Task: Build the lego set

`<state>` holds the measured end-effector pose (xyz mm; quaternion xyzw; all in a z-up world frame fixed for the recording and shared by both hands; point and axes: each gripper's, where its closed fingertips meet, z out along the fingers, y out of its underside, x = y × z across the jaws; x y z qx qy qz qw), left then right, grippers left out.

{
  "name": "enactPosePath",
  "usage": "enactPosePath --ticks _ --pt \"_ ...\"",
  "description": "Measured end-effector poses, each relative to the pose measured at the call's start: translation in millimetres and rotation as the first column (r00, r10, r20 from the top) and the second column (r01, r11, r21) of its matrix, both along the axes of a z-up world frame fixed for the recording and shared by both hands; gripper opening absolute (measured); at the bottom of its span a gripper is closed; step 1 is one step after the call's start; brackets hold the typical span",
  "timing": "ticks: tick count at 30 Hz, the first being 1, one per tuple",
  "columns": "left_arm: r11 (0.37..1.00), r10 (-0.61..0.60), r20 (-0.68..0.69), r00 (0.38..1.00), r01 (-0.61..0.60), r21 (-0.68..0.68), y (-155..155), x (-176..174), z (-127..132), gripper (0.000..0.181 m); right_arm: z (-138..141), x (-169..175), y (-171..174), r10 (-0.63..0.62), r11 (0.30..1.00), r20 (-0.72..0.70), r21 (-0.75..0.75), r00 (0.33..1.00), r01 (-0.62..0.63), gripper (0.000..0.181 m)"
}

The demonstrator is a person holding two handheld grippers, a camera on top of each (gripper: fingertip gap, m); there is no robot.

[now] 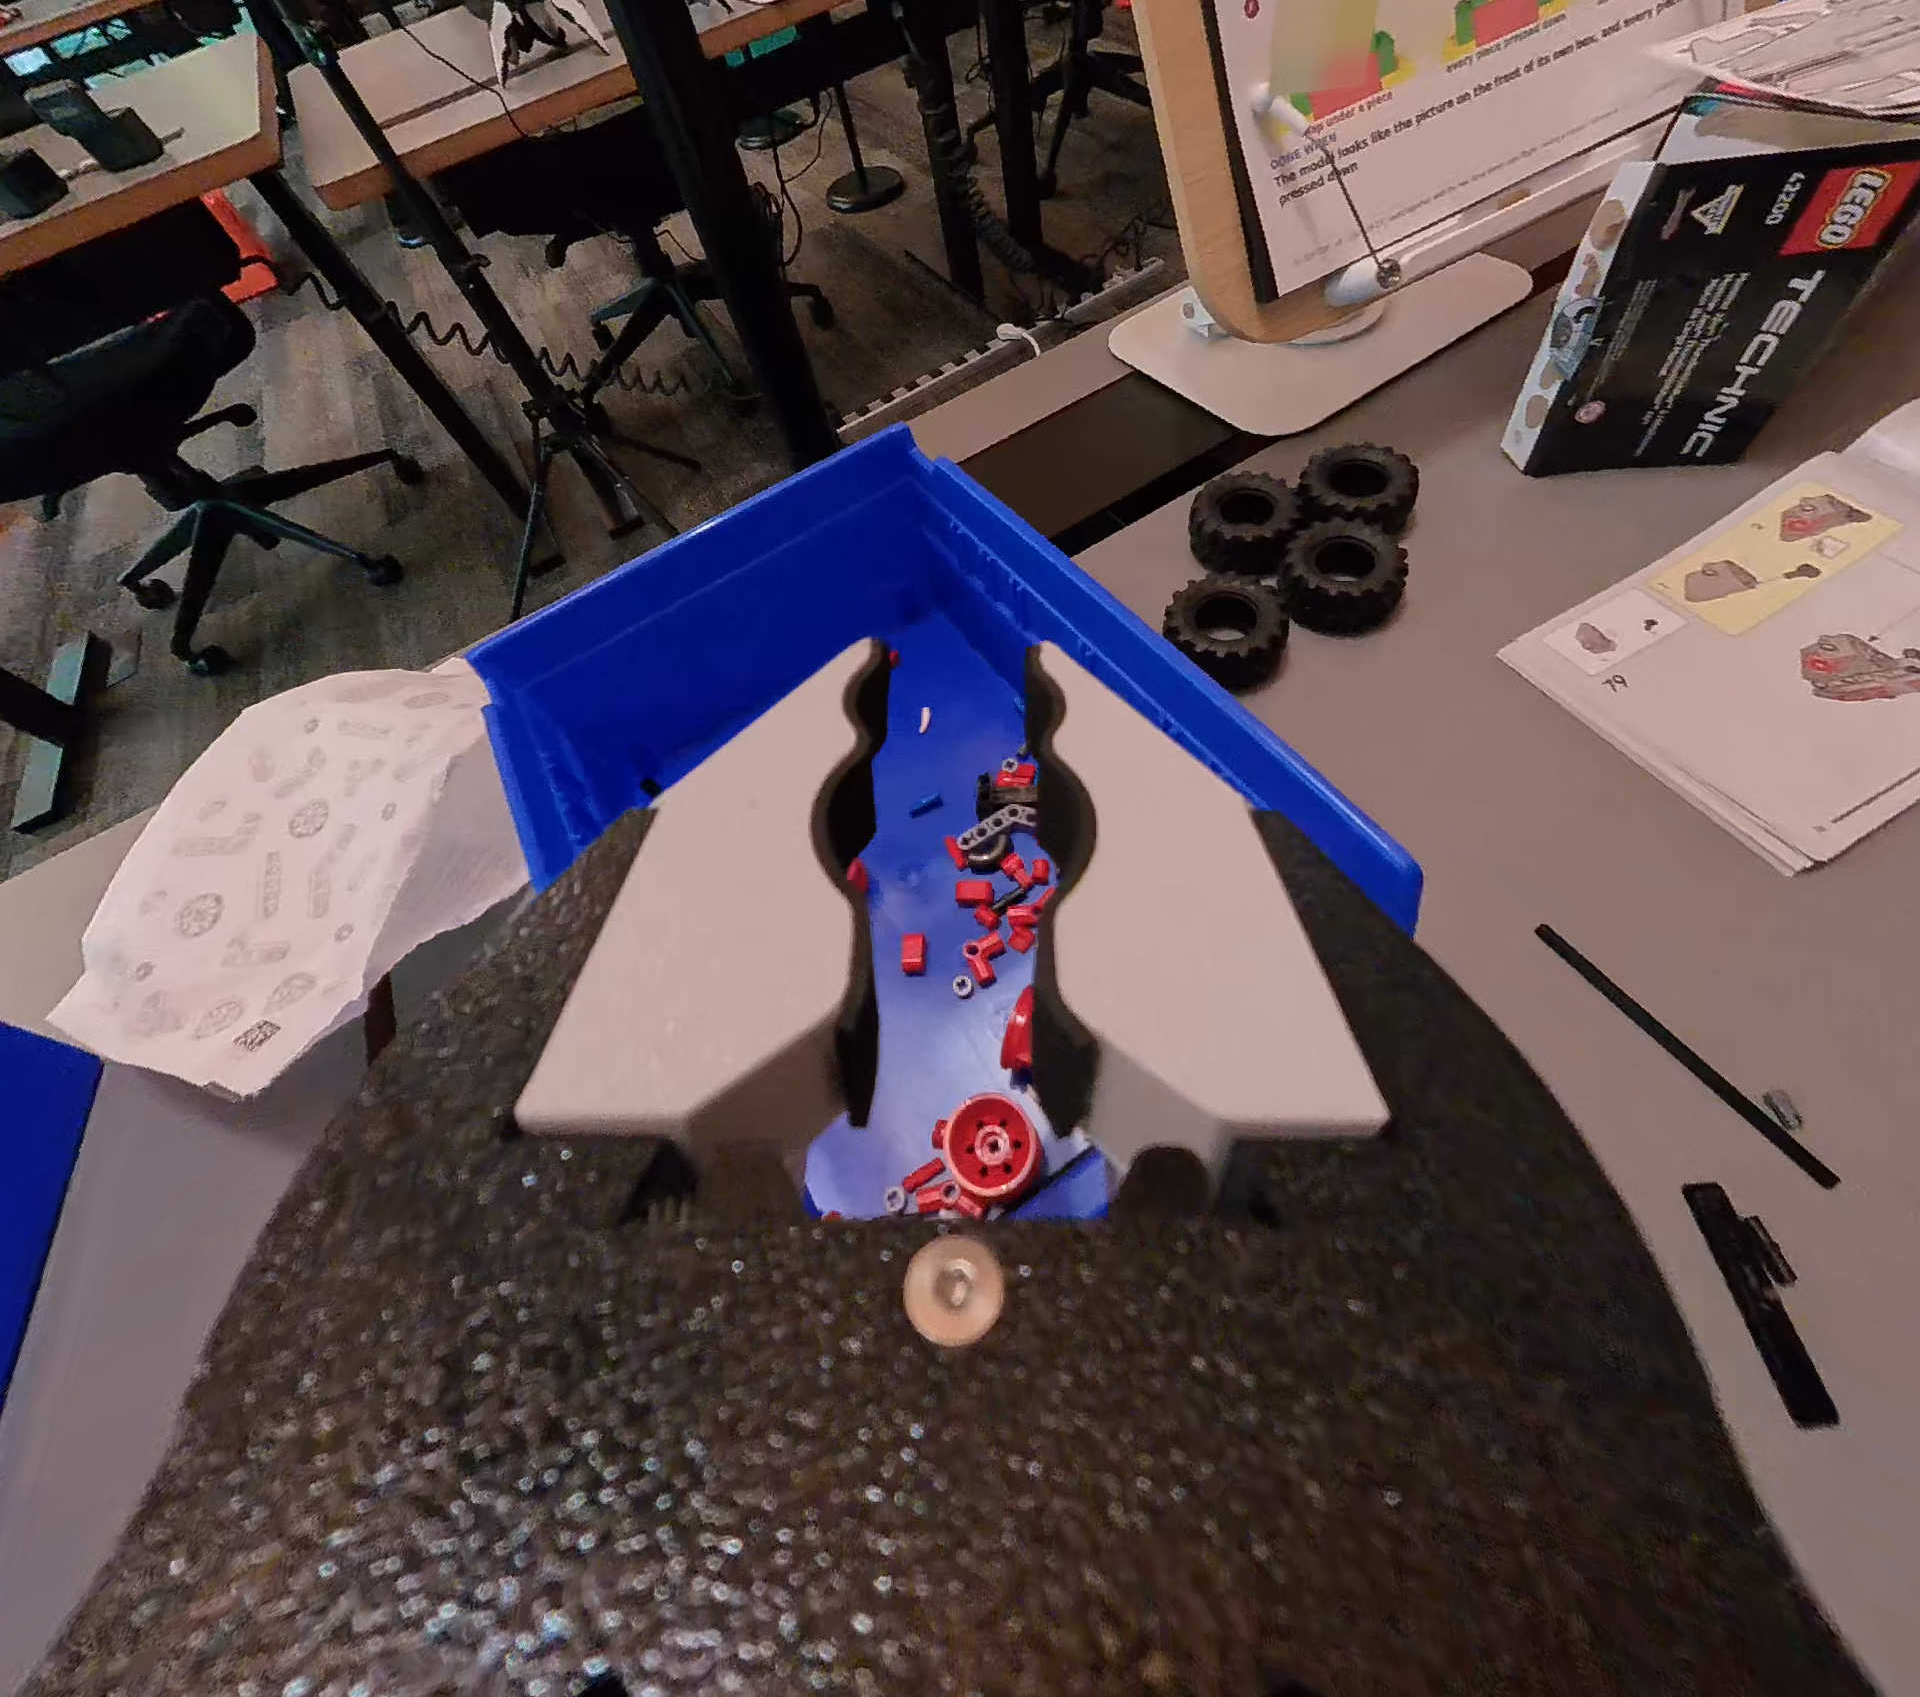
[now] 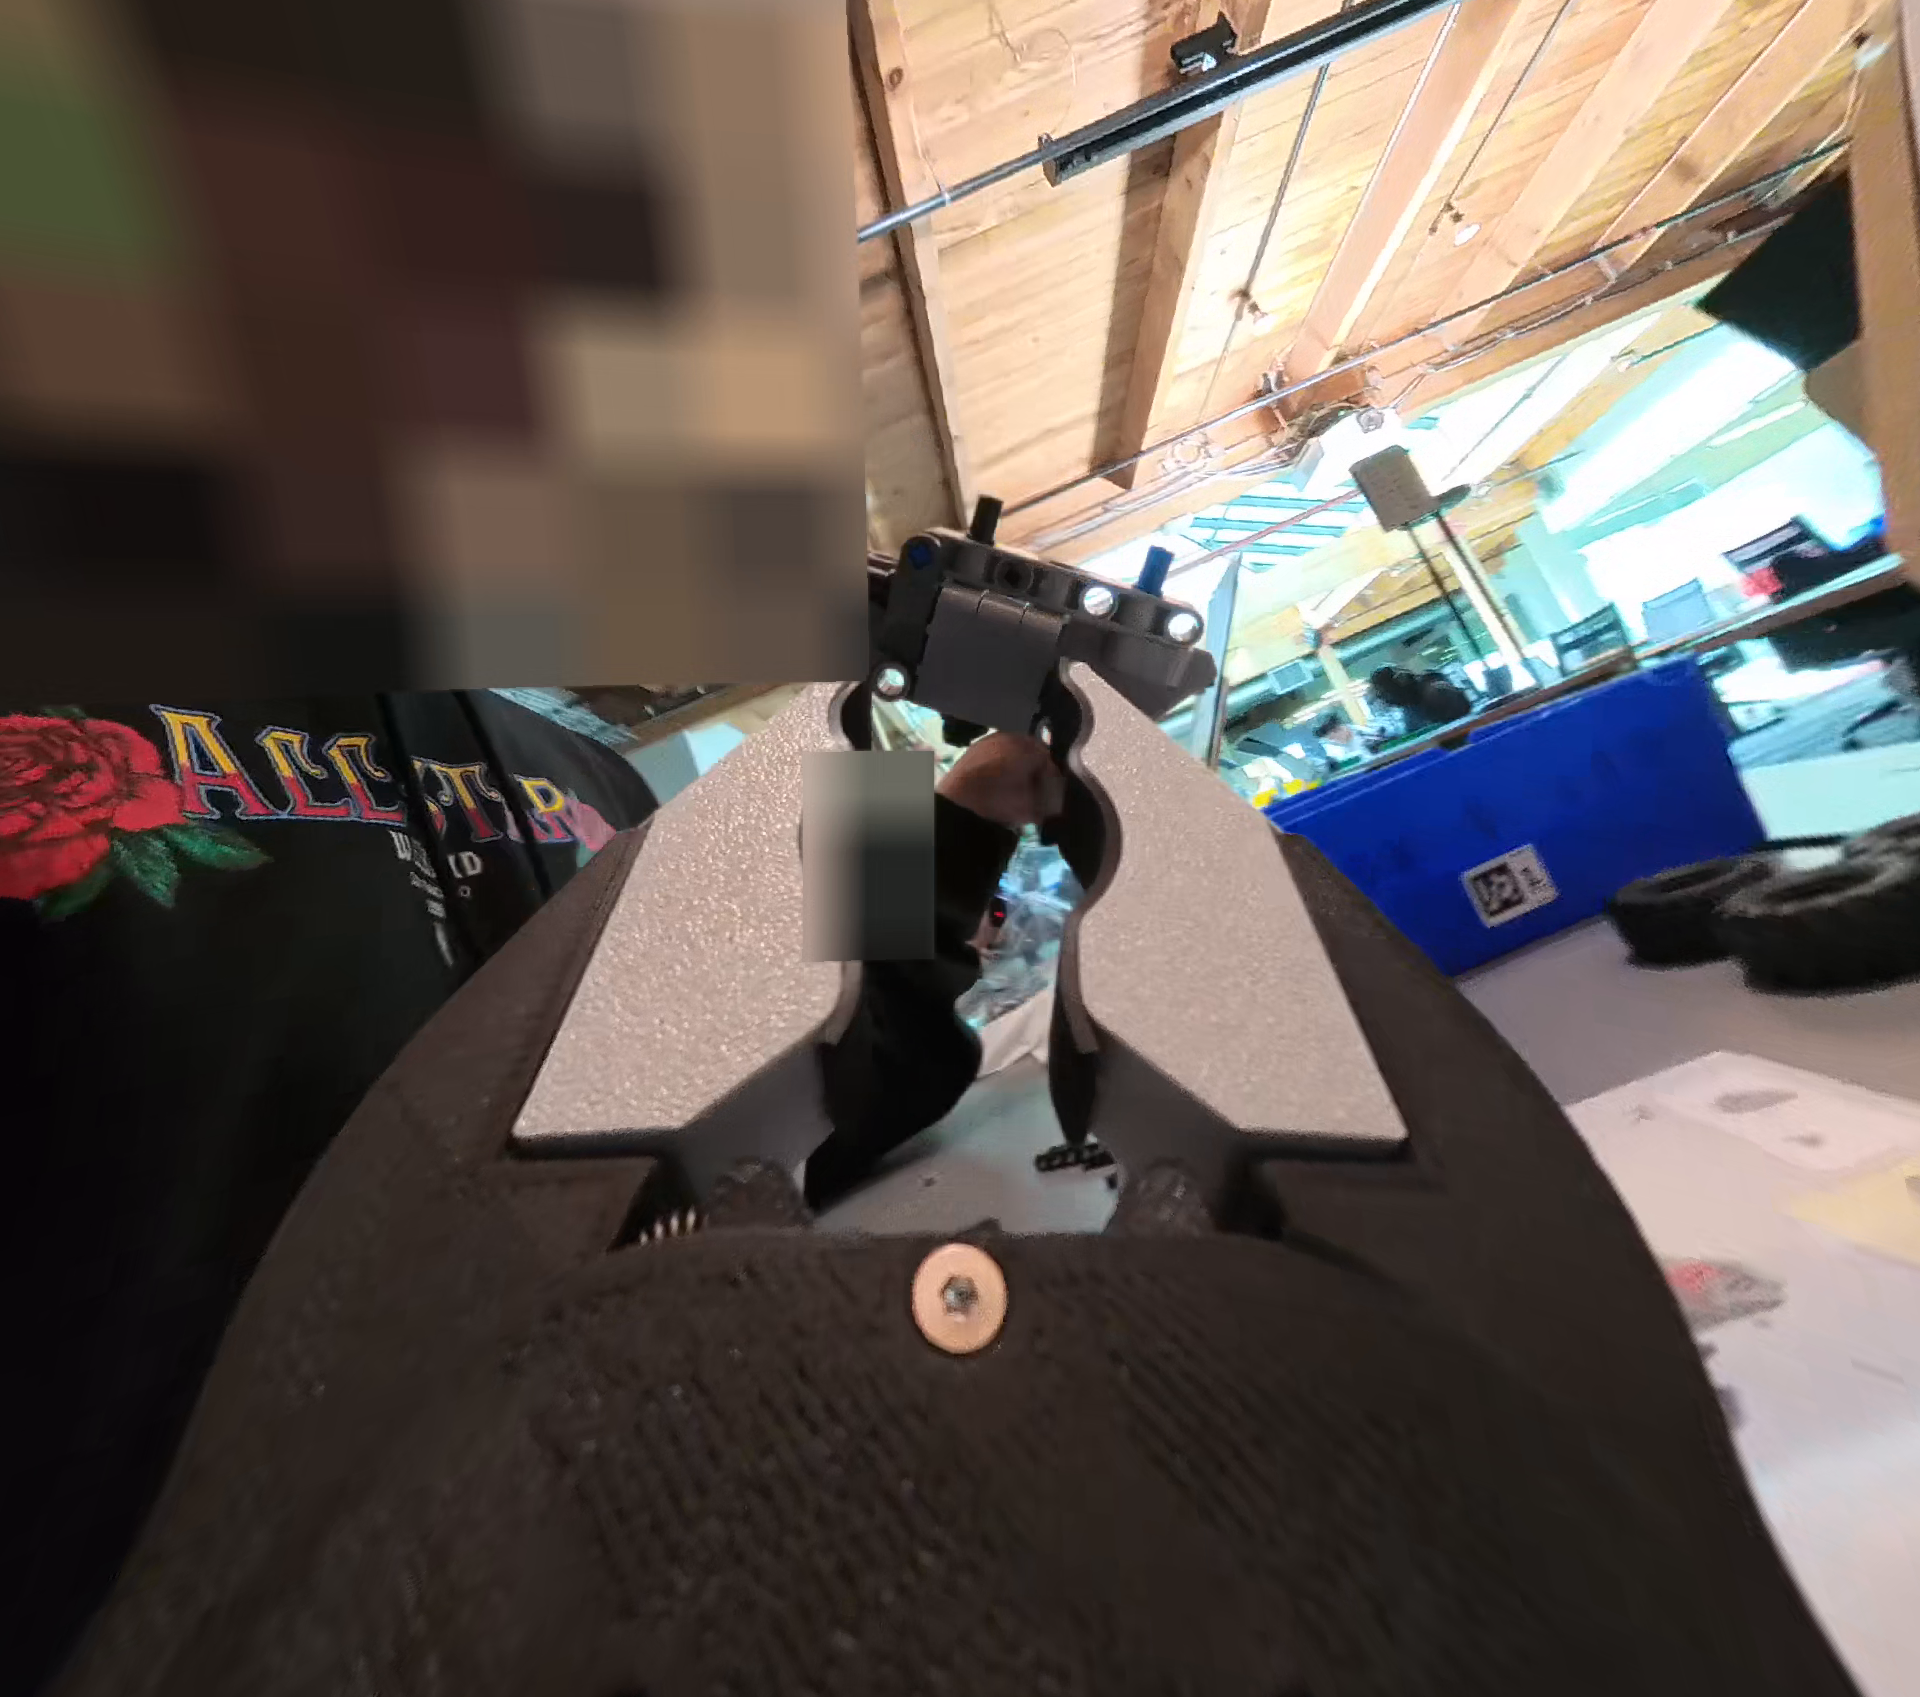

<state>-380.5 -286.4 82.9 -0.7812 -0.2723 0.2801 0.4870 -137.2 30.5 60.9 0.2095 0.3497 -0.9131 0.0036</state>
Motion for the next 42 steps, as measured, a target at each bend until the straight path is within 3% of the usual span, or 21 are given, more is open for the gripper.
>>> enactPosePath --ticks 4,7,10,42 --pt "1.000 -0.005 0.002 1.000 0.005 0.026 2.3 -1.9 -0.1 0.023 15.7 0.0 18.3 -0.014 0.999 -0.061 0.038 0.998 0.017 0.031" --pt "1.000 -0.014 0.014 1.000 0.014 0.007 4.9 -2.9 -6.1 0.022 -12.5 -15.6 24.5 -0.069 0.987 0.000 0.143 0.998 0.069 0.031" --pt "1.000 -0.015 0.012 1.000 0.016 -0.022 6.1 -4.7 -10.9 0.022 -9.7 -12.3 29.7 -0.063 0.995 -0.009 0.073 0.998 0.064 0.031" --pt "0.998 -0.039 0.026 0.999 0.040 -0.044 12.9 -3.8 -17.5 0.021 -15.2 -18.9 34.2 -0.095 0.994 0.010 0.055 0.995 0.095 0.031"
